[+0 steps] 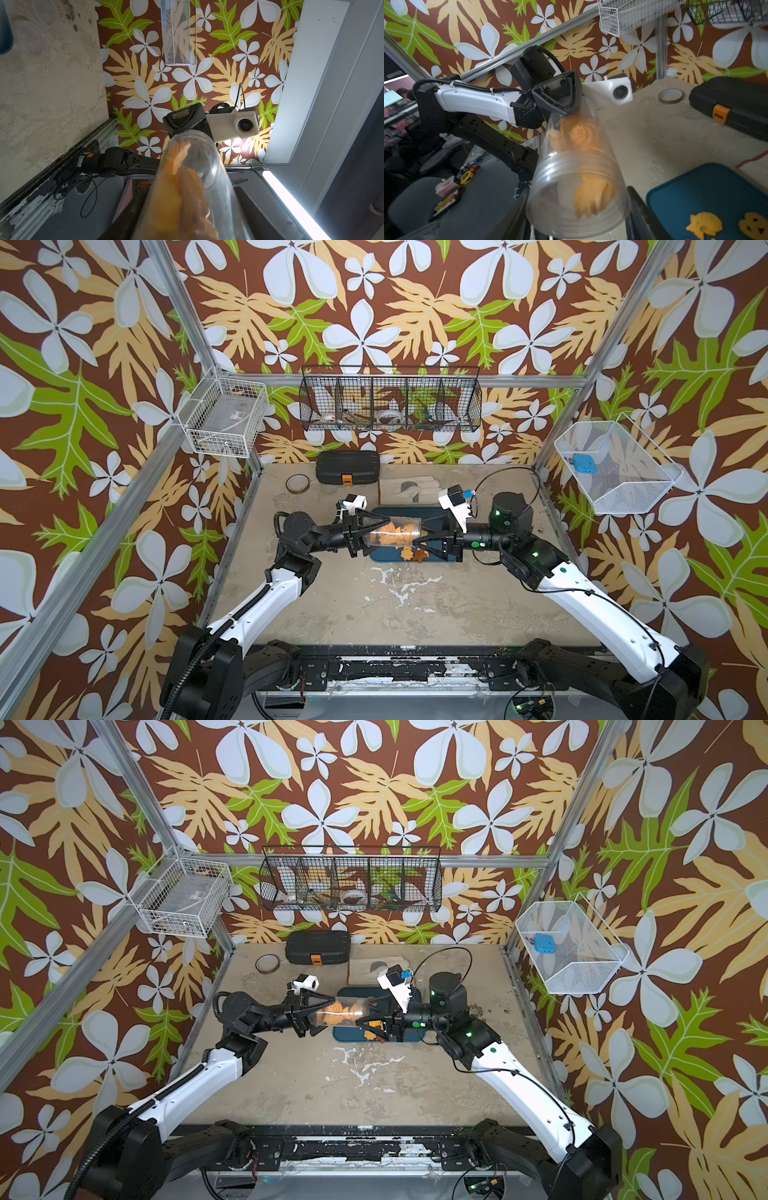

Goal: Pour the cookies out of the jar
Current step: Unscrew the lid from the jar.

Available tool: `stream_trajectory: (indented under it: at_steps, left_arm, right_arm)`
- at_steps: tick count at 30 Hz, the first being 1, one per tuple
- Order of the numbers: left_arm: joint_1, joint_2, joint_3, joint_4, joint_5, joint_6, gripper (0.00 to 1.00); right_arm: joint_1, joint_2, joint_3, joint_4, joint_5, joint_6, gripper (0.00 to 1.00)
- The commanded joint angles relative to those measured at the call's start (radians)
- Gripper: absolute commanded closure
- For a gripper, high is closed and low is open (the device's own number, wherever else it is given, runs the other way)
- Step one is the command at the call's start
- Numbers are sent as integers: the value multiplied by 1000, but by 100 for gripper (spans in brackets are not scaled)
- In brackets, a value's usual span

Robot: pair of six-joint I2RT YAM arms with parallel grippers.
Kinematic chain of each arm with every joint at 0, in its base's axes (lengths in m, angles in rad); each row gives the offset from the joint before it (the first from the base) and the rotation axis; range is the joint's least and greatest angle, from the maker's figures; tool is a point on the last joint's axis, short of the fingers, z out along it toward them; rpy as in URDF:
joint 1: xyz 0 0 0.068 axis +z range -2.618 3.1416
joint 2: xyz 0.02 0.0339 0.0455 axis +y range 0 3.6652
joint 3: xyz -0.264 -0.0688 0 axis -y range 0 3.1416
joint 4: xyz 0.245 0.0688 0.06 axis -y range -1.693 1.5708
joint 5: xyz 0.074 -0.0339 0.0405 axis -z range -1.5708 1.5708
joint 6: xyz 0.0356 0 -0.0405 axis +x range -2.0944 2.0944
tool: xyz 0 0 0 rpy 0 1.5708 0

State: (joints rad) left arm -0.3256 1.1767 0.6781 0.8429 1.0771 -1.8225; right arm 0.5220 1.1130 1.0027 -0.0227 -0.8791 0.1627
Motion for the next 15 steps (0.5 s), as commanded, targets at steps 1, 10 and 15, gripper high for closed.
stream_trajectory:
  at_steps: [1,10,15]
  left_arm:
    - [20,4,-7,-13,-72,-21,51]
    - [22,9,-51,39,-79,-58,51]
    - [23,19,-45,42,-82,-58,51]
  right_arm:
    - [-16,-7,24,16,74,-304,64]
    - [-14,-68,-53,45,242,-533,68]
    - [-14,-93,-77,44,258,-547,67]
